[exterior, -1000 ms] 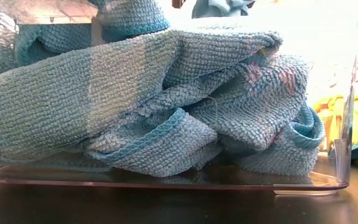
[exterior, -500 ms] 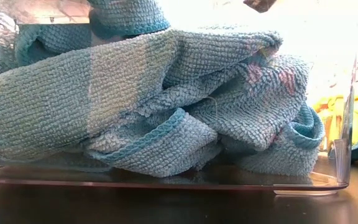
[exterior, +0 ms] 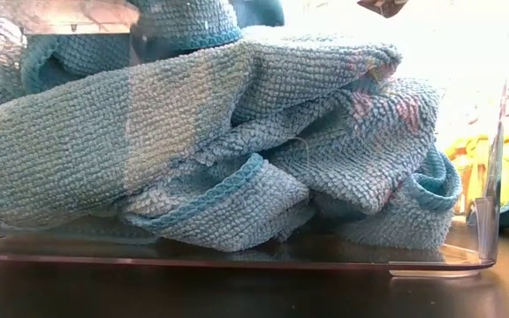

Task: Sort microfiber towel by color & place in baskets
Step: Put the blue microfiber cloth into the bottom transparent bin

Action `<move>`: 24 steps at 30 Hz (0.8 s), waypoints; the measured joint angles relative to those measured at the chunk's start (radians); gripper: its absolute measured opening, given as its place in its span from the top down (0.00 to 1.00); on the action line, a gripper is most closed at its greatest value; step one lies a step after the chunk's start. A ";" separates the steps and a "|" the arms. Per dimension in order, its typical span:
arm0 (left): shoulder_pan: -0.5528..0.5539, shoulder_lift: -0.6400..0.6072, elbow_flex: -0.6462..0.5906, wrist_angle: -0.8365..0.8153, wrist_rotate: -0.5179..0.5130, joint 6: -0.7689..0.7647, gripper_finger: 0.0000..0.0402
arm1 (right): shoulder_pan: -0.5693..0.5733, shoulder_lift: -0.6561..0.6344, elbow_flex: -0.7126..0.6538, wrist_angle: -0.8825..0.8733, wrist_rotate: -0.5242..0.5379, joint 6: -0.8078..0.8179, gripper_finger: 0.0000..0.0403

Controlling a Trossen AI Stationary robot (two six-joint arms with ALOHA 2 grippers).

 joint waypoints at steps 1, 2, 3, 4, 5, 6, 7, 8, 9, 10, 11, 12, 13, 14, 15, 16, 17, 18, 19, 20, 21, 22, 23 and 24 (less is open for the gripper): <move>-0.003 0.020 0.000 -0.001 0.000 -0.009 0.97 | 0.007 0.000 0.000 -0.018 -0.001 0.000 0.47; -0.005 0.040 0.000 -0.003 0.000 -0.019 0.97 | 0.014 0.000 0.000 -0.033 -0.001 0.000 0.47; -0.010 0.061 0.000 -0.010 0.000 -0.024 0.97 | 0.021 0.000 0.000 -0.042 -0.001 0.000 0.47; -0.013 0.080 0.000 -0.015 0.000 -0.024 0.97 | 0.028 0.000 0.000 -0.051 0.000 0.000 0.47; -0.017 0.100 0.000 -0.016 -0.001 -0.025 0.97 | 0.033 0.000 0.000 -0.061 0.000 0.000 0.47; -0.018 0.118 0.000 -0.022 -0.001 -0.033 0.97 | 0.039 0.000 0.000 -0.065 0.000 0.002 0.47; -0.018 0.135 0.000 -0.035 0.000 -0.045 0.97 | 0.044 0.000 0.000 -0.064 0.000 0.009 0.47; -0.018 0.155 0.000 -0.049 0.000 -0.051 0.97 | 0.050 0.000 0.000 -0.063 0.001 0.017 0.47; -0.018 0.177 0.000 -0.059 -0.002 -0.060 0.97 | 0.055 0.000 0.000 -0.063 0.001 0.023 0.47; -0.015 0.197 0.000 -0.067 -0.012 -0.073 0.97 | 0.060 0.000 0.000 -0.063 0.002 0.027 0.47; -0.010 0.215 0.000 -0.078 -0.029 -0.080 0.97 | 0.066 0.000 0.000 -0.063 0.002 0.031 0.47; -0.004 0.231 0.000 -0.081 -0.038 -0.097 0.97 | 0.073 0.000 0.000 -0.063 0.003 0.036 0.47; 0.003 0.247 0.000 -0.073 -0.042 -0.104 0.97 | 0.079 0.000 0.000 -0.063 0.003 0.043 0.47; 0.010 0.261 0.001 -0.065 -0.043 -0.119 0.97 | 0.085 0.000 0.000 -0.063 0.004 0.048 0.47; 0.016 0.276 0.002 -0.060 -0.044 -0.127 0.97 | 0.090 0.000 0.000 -0.063 0.005 0.051 0.47; 0.022 0.291 0.002 -0.057 -0.044 -0.129 0.97 | 0.096 0.000 0.000 -0.063 0.005 0.054 0.47; 0.027 0.305 0.002 -0.052 -0.043 -0.129 0.97 | 0.103 0.000 0.000 -0.063 0.005 0.058 0.47; 0.031 0.320 0.002 -0.045 -0.042 -0.129 0.96 | 0.108 0.000 0.000 -0.064 0.005 0.061 0.47; 0.035 0.335 0.002 -0.039 -0.041 -0.129 0.96 | 0.113 0.000 0.000 -0.065 0.006 0.066 0.47; 0.039 0.351 0.003 -0.037 -0.041 -0.129 0.96 | 0.118 0.000 0.000 -0.068 0.006 0.068 0.47; 0.042 0.370 0.003 -0.035 -0.040 -0.129 0.96 | 0.123 0.000 0.000 -0.075 0.006 0.068 0.47; 0.044 0.388 0.006 -0.036 -0.048 -0.119 0.96 | 0.128 0.000 0.000 -0.086 0.008 0.068 0.47; 0.047 0.406 0.008 -0.035 -0.046 -0.119 0.96 | 0.132 0.000 0.000 -0.096 0.014 0.072 0.47; 0.052 0.421 0.009 -0.034 -0.035 -0.120 0.95 | 0.137 0.000 0.000 -0.111 0.023 0.077 0.47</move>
